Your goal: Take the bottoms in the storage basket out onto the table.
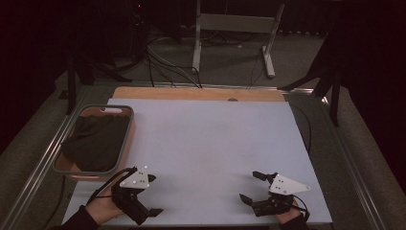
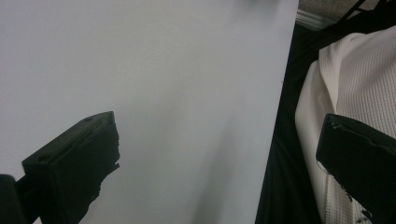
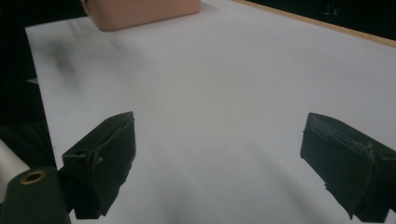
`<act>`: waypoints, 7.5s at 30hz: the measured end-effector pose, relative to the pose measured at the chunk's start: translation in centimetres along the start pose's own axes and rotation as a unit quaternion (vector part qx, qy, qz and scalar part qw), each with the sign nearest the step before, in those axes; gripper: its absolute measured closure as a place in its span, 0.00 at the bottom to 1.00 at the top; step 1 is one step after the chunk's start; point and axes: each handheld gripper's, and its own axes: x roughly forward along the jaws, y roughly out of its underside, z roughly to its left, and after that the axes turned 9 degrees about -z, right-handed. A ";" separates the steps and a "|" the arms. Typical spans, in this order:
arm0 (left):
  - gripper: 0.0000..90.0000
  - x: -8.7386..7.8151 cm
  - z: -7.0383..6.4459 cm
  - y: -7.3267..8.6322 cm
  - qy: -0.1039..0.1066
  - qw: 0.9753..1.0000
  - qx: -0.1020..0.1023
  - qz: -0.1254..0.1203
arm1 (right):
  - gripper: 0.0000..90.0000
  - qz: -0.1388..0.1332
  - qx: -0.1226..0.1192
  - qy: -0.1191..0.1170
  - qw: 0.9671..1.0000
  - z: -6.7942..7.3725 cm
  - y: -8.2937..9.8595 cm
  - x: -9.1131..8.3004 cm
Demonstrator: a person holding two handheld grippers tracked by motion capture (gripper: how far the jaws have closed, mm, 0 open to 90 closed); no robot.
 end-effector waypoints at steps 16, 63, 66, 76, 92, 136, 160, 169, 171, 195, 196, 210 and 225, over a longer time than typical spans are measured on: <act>0.00 -2.7 1.3 -2.0 -0.022 1.000 0.004 -0.012 | 0.12 -0.004 -0.002 -0.004 1.000 0.1 -0.1 0.1; 0.00 -10.2 7.5 -2.1 -0.127 0.989 -0.048 -0.058 | 0.12 -0.002 0.001 0.012 1.000 -1.6 0.1 0.9; 0.00 -10.4 8.4 -1.9 -0.137 0.987 -0.054 -0.057 | 0.12 -0.003 0.001 0.011 1.000 -1.6 0.0 0.9; 0.00 -11.7 11.9 -1.5 -0.186 0.978 -0.083 -0.054 | 0.12 -0.001 -0.003 0.001 1.000 -1.4 0.1 1.0; 0.00 -12.7 16.4 0.6 -0.246 0.957 -0.137 -0.077 | 0.12 0.000 -0.003 -0.008 1.000 -1.2 0.0 1.0; 0.00 -6.6 23.4 7.7 -0.298 0.920 -0.246 0.068 | 0.12 0.015 -0.006 -0.028 0.999 -0.8 0.2 1.6; 0.48 -4.7 23.4 7.2 -0.285 0.910 -0.276 0.123 | 0.12 0.017 -0.011 -0.028 0.999 -0.6 0.1 1.4; 0.78 -6.4 23.0 5.9 -0.283 0.908 -0.288 0.109 | 0.12 0.012 -0.005 -0.020 1.000 -0.8 0.0 1.3; 0.79 -6.9 22.6 5.5 -0.275 0.913 -0.286 0.094 | 0.12 0.009 -0.006 -0.017 1.000 -0.8 0.0 1.2; 0.80 -13.0 19.2 4.7 -0.250 0.924 -0.284 -0.063 | 0.12 -0.004 0.000 -0.008 1.000 -1.0 -0.2 0.8; 0.80 -13.3 19.0 4.6 -0.249 0.924 -0.282 -0.069 | 0.12 -0.004 0.000 -0.007 1.000 -1.0 -0.2 0.8; 0.80 -17.8 17.7 2.8 -0.237 0.914 -0.280 -0.174 | 0.12 -0.007 0.002 -0.005 1.000 -1.0 -0.2 0.8; 0.80 -20.6 16.9 1.1 -0.225 0.899 -0.270 -0.262 | 0.12 -0.009 0.003 -0.005 1.000 -1.0 -0.3 0.8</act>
